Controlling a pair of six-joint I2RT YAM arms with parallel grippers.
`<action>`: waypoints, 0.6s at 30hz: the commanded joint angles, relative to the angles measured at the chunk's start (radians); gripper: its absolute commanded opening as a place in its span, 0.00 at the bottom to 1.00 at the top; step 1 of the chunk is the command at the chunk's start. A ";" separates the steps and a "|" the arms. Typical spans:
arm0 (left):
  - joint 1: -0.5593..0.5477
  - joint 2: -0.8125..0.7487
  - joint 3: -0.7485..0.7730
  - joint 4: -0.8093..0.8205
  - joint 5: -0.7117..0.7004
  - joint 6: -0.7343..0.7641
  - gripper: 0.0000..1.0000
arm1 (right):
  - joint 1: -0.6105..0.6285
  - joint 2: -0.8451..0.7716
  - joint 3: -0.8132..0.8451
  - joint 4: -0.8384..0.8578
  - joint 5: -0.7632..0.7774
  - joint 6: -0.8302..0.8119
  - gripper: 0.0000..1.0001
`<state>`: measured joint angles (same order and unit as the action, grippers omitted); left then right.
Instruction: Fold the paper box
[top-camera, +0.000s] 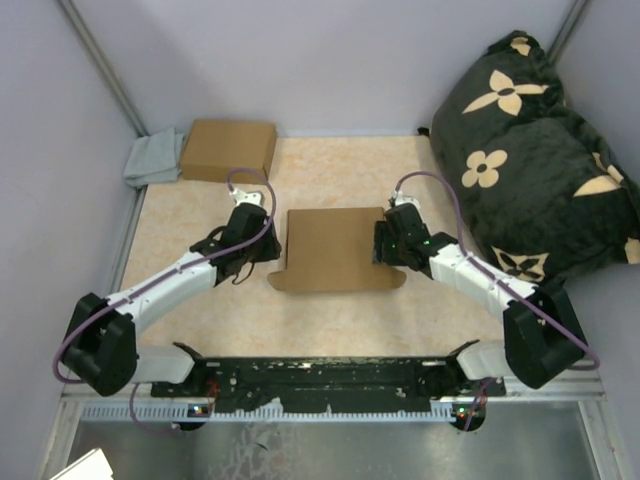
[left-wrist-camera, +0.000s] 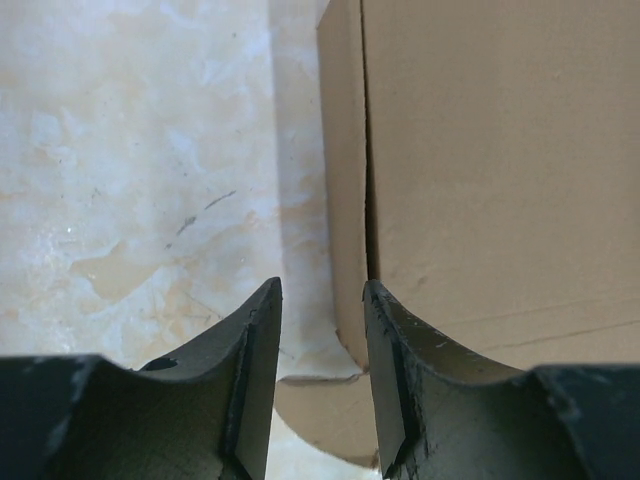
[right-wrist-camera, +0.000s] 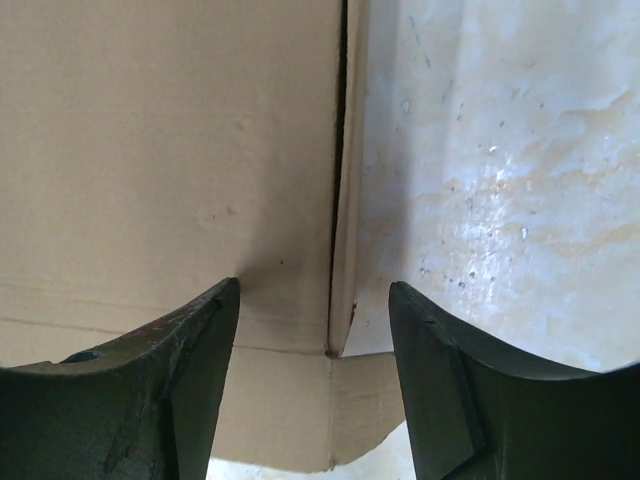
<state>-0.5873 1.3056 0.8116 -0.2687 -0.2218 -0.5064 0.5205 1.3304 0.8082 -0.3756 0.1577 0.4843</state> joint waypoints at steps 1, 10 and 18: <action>-0.002 0.029 0.013 0.139 0.000 0.021 0.45 | -0.032 0.015 0.075 0.096 0.036 -0.023 0.62; -0.002 0.166 0.019 0.180 0.095 0.019 0.44 | -0.045 0.118 0.061 0.147 -0.080 -0.049 0.59; -0.002 0.257 0.034 0.174 0.109 0.018 0.43 | -0.045 0.168 0.045 0.187 -0.138 -0.054 0.57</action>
<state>-0.5865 1.5089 0.8433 -0.0826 -0.1471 -0.4965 0.4740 1.4631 0.8524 -0.2367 0.0731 0.4446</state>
